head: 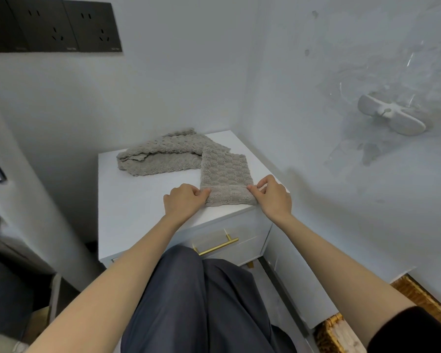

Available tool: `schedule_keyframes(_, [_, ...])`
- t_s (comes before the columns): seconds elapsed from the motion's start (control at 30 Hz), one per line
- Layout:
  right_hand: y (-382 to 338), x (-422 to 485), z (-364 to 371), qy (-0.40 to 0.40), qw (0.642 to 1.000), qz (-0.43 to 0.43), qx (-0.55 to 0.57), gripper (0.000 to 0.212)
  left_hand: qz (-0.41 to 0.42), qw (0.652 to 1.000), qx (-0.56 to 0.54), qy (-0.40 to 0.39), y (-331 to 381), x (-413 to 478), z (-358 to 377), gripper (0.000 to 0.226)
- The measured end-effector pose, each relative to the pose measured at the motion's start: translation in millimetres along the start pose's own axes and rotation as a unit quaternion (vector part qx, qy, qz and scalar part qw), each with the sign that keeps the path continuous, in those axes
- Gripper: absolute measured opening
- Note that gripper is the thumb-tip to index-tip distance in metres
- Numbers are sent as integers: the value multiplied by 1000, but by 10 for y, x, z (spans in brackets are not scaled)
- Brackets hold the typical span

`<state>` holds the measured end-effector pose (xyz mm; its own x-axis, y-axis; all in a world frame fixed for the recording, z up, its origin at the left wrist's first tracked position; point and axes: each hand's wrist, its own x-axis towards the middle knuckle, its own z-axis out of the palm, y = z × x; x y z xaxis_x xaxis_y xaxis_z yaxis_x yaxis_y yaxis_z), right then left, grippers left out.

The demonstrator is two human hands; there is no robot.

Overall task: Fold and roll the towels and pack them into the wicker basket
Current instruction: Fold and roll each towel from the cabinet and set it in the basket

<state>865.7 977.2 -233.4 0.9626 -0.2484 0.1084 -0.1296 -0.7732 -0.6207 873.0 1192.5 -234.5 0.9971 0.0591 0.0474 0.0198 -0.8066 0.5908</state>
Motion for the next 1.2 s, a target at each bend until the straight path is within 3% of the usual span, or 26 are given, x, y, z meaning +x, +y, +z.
schedule_keyframes(0.07, [-19,-26,8,36,997,-37,-62,29,1,1000,-1,1,-9,4,10,55])
schedule_keyframes(0.17, [-111,-90,9,125,960,-215,-126,11,-1,1000,-3,4,-2,14,28,55])
schedule_keyframes(0.23, [-222,-179,73,118,931,-327,-112,19,-5,1000,-1,0,-1,28,36,54])
schedule_keyframes(0.33, [-345,-321,247,82,907,-398,-112,24,-12,1000,3,-2,8,42,30,54])
schedule_keyframes(0.47, [-285,-366,375,-1,910,-383,-158,40,-16,1000,13,-2,4,35,35,51])
schedule_keyframes(0.73, [126,-151,97,-57,903,-354,-235,45,-12,997,73,16,77,12,8,42])
schedule_keyframes(0.83, [195,-121,15,-79,900,-348,-251,47,42,991,106,67,88,-27,8,29])
schedule_keyframes(0.9, [193,-111,9,-83,897,-348,-260,48,134,979,122,95,91,-29,3,23])
schedule_keyframes(0.97, [182,-105,-3,-85,894,-349,-267,48,246,955,145,80,93,-24,-14,22])
schedule_keyframes(1.03, [170,-103,-26,-89,896,-349,-260,48,307,940,145,44,77,-31,-26,28])
schedule_keyframes(1.2, [94,-87,-34,-99,919,-317,-212,52,276,953,124,-21,-65,-89,-33,47])
